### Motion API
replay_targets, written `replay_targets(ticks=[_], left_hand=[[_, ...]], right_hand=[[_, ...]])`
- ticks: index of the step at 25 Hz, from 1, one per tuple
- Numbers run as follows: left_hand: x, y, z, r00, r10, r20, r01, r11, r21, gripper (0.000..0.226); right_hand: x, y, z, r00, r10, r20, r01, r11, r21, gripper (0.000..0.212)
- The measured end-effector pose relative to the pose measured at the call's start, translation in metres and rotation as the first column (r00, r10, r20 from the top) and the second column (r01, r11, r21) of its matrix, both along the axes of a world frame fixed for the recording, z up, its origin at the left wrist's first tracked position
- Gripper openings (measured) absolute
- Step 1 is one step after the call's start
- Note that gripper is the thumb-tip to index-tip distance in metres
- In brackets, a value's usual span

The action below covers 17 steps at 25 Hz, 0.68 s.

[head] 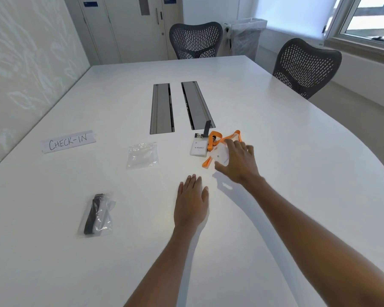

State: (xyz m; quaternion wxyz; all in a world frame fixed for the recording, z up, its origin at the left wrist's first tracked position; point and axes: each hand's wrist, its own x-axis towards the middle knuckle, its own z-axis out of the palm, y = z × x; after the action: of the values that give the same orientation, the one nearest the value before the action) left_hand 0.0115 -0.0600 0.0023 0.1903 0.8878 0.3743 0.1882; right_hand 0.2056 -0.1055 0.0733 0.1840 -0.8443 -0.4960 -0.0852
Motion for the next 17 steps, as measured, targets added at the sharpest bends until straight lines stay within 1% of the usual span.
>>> replay_targets(ticks=[2, 4, 5, 6, 7, 9, 11, 13, 14, 15, 16, 17], left_hand=[[-0.004, 0.001, 0.003, 0.994, 0.004, 0.108, 0.006, 0.995, -0.096, 0.051], [-0.012, -0.002, 0.009, 0.956, 0.024, 0.292, 0.05, 0.969, -0.242, 0.049], [-0.017, -0.006, 0.014, 0.908, 0.058, 0.415, 0.103, 0.929, -0.355, 0.045], [-0.022, -0.01, 0.019, 0.853, 0.111, 0.51, 0.169, 0.866, -0.471, 0.041], [-0.026, -0.012, 0.024, 0.818, 0.155, 0.554, 0.221, 0.804, -0.551, 0.037], [-0.033, -0.015, 0.032, 0.801, 0.19, 0.568, 0.26, 0.744, -0.616, 0.028], [-0.039, -0.015, 0.035, 0.792, 0.226, 0.567, 0.272, 0.7, -0.66, 0.02], [-0.041, -0.014, 0.039, 0.772, 0.293, 0.564, 0.256, 0.669, -0.698, 0.016], [-0.04, -0.012, 0.042, 0.765, 0.326, 0.556, 0.229, 0.669, -0.707, 0.016], [-0.039, -0.009, 0.047, 0.761, 0.348, 0.547, 0.202, 0.675, -0.71, 0.02], [-0.037, -0.006, 0.052, 0.757, 0.365, 0.542, 0.188, 0.673, -0.715, 0.024], [-0.035, -0.004, 0.059, 0.754, 0.379, 0.537, 0.184, 0.662, -0.726, 0.025]], right_hand=[[-0.031, -0.014, -0.001, 0.984, -0.014, -0.175, 0.029, 0.996, 0.082, 0.078], [-0.066, -0.029, -0.005, 0.935, -0.031, -0.354, 0.07, 0.993, 0.098, 0.078], [-0.082, -0.036, -0.006, 0.905, -0.042, -0.422, 0.093, 0.991, 0.1, 0.077], [-0.098, -0.041, -0.009, 0.881, -0.054, -0.47, 0.117, 0.988, 0.105, 0.074], [-0.111, -0.046, -0.011, 0.864, -0.064, -0.499, 0.136, 0.984, 0.111, 0.071], [-0.13, -0.052, -0.018, 0.826, -0.054, -0.561, 0.147, 0.982, 0.122, 0.065], [-0.138, -0.058, -0.023, 0.766, 0.034, -0.642, 0.096, 0.981, 0.167, 0.065], [-0.135, -0.064, -0.022, 0.67, 0.143, -0.728, 0.069, 0.965, 0.253, 0.057], [-0.13, -0.065, -0.02, 0.606, 0.175, -0.776, 0.107, 0.949, 0.297, 0.048], [-0.125, -0.066, -0.019, 0.562, 0.181, -0.807, 0.16, 0.934, 0.321, 0.041], [-0.117, -0.065, -0.02, 0.567, 0.15, -0.81, 0.213, 0.923, 0.32, 0.041], [-0.108, -0.061, -0.02, 0.619, 0.088, -0.781, 0.238, 0.926, 0.293, 0.045]])
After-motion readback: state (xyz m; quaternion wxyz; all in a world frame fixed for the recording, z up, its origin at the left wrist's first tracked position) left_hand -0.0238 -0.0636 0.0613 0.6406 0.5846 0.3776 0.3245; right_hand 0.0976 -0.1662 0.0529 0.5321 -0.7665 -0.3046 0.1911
